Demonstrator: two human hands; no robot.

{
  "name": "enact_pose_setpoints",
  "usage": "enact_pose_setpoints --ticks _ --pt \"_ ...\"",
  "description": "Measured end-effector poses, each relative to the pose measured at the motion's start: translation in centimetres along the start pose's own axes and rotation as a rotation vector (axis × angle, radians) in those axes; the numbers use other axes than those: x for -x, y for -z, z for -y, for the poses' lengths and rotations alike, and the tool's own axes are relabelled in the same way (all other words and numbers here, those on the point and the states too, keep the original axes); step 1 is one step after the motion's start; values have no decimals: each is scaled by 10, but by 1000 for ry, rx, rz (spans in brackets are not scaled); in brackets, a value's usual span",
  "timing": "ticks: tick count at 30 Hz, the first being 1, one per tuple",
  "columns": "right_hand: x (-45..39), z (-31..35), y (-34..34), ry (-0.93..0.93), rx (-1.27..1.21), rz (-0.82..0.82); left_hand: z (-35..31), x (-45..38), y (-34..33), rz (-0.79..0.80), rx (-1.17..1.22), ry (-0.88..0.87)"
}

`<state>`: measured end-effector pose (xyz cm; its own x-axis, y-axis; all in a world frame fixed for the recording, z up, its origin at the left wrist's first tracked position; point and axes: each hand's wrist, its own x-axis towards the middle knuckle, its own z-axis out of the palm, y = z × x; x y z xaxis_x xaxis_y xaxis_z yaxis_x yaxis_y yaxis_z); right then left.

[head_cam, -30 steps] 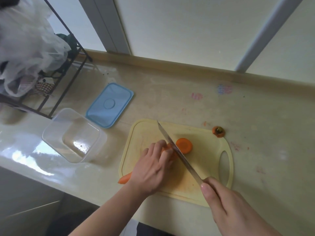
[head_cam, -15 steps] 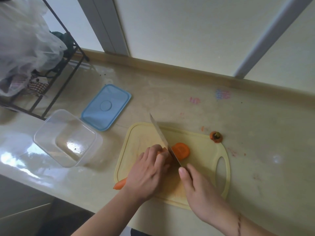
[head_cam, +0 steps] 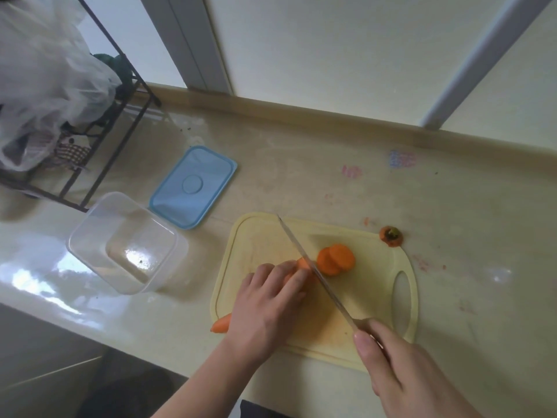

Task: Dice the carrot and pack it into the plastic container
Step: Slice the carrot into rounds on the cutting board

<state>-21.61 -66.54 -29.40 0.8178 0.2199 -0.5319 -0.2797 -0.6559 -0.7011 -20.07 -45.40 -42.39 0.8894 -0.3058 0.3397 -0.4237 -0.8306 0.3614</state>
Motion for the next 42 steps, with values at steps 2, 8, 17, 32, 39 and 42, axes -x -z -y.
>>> enact_pose_setpoints --ticks 2,8,17,32,39,42 --pt "3 3 2 3 13 4 0 2 -2 8 7 -3" --pt "7 6 4 3 26 23 4 3 -5 10 39 11" --pt "9 7 3 12 54 15 4 2 -7 -1 106 35" --pt "-44 -14 -20 106 89 7 11 8 -10 9 104 -9" --pt "-48 -12 -19 58 -54 -70 -3 1 -3 -40 102 10" --pt "-36 -9 -7 47 -73 -51 -3 1 -2 -41 107 36"
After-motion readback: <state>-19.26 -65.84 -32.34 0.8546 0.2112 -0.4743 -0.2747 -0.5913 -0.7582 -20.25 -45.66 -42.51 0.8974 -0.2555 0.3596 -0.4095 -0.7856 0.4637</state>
